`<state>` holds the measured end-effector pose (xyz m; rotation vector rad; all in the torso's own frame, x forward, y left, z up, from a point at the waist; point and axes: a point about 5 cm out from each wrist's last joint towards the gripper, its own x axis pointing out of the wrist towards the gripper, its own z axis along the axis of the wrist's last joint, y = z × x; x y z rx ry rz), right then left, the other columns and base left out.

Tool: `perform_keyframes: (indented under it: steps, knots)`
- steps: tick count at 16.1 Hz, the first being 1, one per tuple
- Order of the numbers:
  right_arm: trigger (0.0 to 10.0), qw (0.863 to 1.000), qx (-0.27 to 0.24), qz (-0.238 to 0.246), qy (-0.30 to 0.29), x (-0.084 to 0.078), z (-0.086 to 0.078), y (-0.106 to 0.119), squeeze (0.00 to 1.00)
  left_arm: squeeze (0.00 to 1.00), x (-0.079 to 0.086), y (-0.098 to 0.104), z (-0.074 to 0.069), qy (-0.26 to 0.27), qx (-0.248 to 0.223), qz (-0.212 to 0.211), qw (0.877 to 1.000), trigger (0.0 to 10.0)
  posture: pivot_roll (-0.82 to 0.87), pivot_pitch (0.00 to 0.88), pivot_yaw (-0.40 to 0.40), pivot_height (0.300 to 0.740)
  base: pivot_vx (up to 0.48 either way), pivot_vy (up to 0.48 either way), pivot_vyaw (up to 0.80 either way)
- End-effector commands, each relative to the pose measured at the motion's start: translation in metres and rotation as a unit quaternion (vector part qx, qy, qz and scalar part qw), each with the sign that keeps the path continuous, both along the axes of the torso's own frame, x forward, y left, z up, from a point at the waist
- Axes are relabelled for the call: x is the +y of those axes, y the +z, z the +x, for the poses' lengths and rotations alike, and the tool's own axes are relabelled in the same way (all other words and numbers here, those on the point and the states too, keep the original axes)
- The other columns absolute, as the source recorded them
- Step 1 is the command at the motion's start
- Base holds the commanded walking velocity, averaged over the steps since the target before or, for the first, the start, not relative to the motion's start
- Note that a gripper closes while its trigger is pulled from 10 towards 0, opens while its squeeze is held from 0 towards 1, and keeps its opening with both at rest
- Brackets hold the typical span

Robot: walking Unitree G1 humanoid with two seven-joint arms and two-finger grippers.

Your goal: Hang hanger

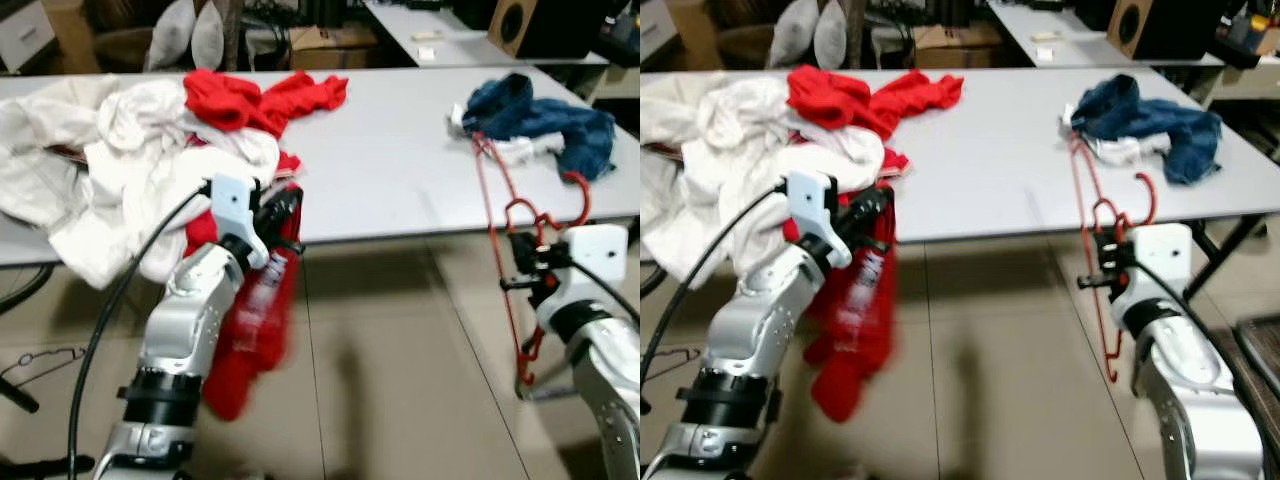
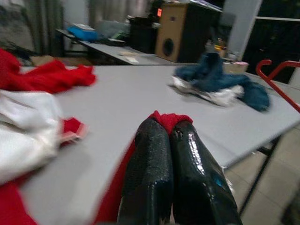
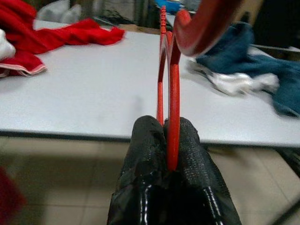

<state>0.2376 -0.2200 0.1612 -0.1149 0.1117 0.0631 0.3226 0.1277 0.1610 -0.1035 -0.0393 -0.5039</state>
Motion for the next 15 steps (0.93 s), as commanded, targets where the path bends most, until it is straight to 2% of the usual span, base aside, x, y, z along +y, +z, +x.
perform_keyframes:
  steps: [1,7,10,12,13,14,15]
  knots:
    - [10.0,1.0,-0.011,0.007,0.022,0.009,0.003,0.004,0.0,0.0,0.01,0.007,0.003,0.012,-0.014,0.001,1.0,10.0,-0.02,0.0,-0.015,0.74,0.398,0.0,0.0]
    - [10.0,0.999,-0.017,0.014,0.043,0.015,0.004,0.006,0.0,0.0,0.007,0.013,0.007,0.004,-0.022,-0.008,1.0,10.0,-0.02,0.0,-0.024,0.74,0.398,0.0,0.0]
    - [10.0,0.999,-0.018,0.016,0.047,0.017,0.006,0.007,0.0,0.0,-0.003,0.024,0.015,-0.027,-0.038,-0.011,0.999,10.0,-0.02,0.0,-0.025,0.74,0.395,0.0,0.0]
    - [10.0,0.998,-0.021,0.018,0.047,0.017,0.007,0.008,0.0,0.0,-0.019,0.041,0.025,-0.062,-0.058,-0.018,0.996,10.0,-0.02,0.0,-0.022,0.74,0.398,0.0,0.0]
    - [10.0,0.998,-0.027,0.02,0.047,0.018,0.009,0.009,0.0,0.0,-0.05,0.09,0.043,-0.126,-0.111,-0.045,0.985,10.0,-0.03,0.0,-0.013,0.74,0.379,0.0,0.0]
    - [10.0,0.998,-0.03,0.021,0.045,0.018,0.01,0.01,0.0,0.0,-0.054,0.125,0.054,-0.124,-0.155,-0.056,0.979,10.0,-0.03,0.0,-0.012,0.74,0.364,0.0,0.0]
    - [10.0,0.998,-0.034,0.022,0.044,0.017,0.01,0.012,0.0,0.0,-0.045,0.167,0.065,-0.096,-0.193,-0.086,0.973,10.0,-0.03,0.0,-0.014,0.74,0.349,0.0,0.0]
